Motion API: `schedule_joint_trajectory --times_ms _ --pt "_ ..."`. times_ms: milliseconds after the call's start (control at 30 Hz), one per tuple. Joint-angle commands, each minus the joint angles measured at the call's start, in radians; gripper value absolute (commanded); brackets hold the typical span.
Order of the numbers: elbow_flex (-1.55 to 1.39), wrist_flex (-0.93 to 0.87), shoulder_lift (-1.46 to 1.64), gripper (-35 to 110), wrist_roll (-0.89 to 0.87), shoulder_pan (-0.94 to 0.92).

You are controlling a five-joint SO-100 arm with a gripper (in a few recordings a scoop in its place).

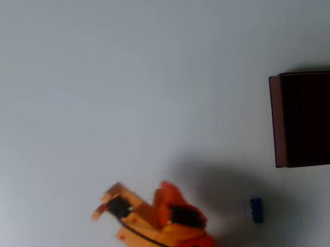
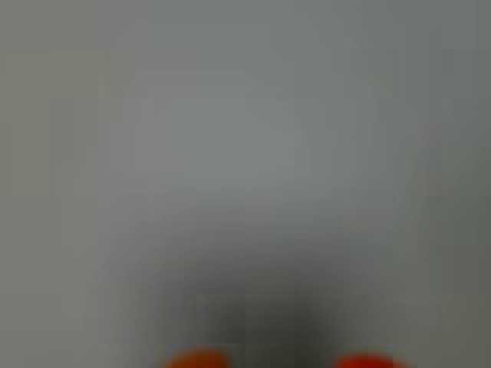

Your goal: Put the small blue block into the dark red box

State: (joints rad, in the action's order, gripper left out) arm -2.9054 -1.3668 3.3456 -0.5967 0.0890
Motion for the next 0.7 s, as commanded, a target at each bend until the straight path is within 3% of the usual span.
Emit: schedule_joint_trajectory --times_ms 0,167,300,667 --pt "0.187 -0.063 -0.075 14 -0.077 -0.221" --pt "0.488 -0.150 -0.508 18 -0.104 -0.512" --pt "0.525 -0.179 -0.577 19 -0.144 -0.696" --pt "0.344 0.029 -0.741 22 -0.238 -0.838"
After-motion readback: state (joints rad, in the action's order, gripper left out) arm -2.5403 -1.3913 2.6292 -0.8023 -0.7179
